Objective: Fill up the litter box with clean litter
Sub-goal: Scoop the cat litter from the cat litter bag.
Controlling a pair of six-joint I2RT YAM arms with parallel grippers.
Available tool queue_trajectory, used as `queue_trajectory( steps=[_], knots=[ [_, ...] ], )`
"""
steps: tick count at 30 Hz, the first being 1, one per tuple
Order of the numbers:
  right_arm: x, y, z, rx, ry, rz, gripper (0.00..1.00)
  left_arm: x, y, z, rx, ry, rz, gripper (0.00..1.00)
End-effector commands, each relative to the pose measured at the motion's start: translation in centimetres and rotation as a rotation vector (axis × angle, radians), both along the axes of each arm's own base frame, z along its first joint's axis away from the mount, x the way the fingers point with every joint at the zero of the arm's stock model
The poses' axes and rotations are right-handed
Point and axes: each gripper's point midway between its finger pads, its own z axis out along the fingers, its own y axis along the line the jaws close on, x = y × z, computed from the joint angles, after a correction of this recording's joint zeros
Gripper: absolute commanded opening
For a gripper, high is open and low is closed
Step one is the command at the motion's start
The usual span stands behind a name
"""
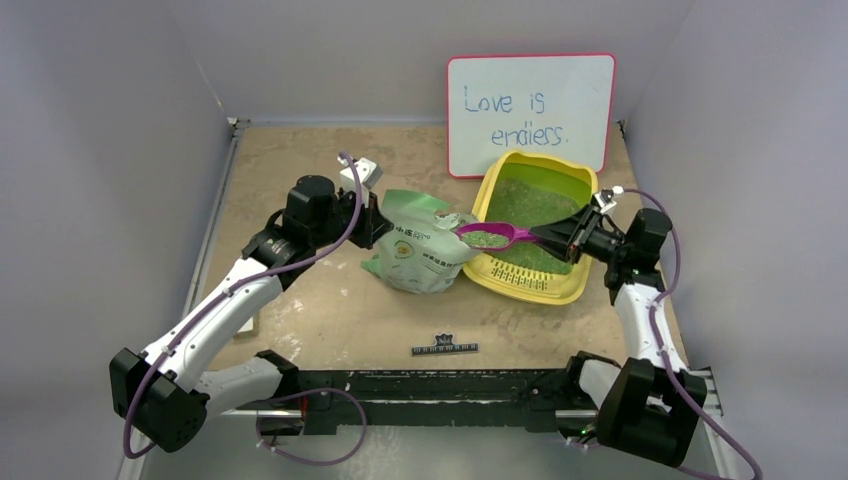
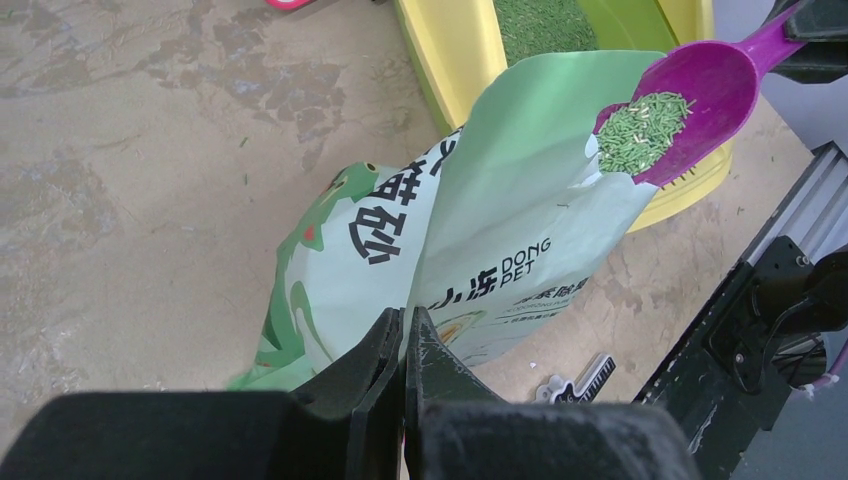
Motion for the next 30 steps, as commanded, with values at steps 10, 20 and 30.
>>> queue_trajectory(
  steps=[10,20,30],
  knots=[
    [-1.4,-1.5,3.6,0.018,-0.087,0.000,0.00,1.1,-0.1,4.5,-0.079,-0.140,0.024,0.00],
    [-1.0,-2.7,5.5,0.006,-0.127,-0.054,0.00,1.3,-0.1,4.5,-0.077,-0.141,0.032,0.00],
    [1.2,-4.7,8.6,-0.031,-0.207,-0.160,0.00,1.1,-0.1,4.3,-0.071,-0.137,0.019,0.00]
  ],
)
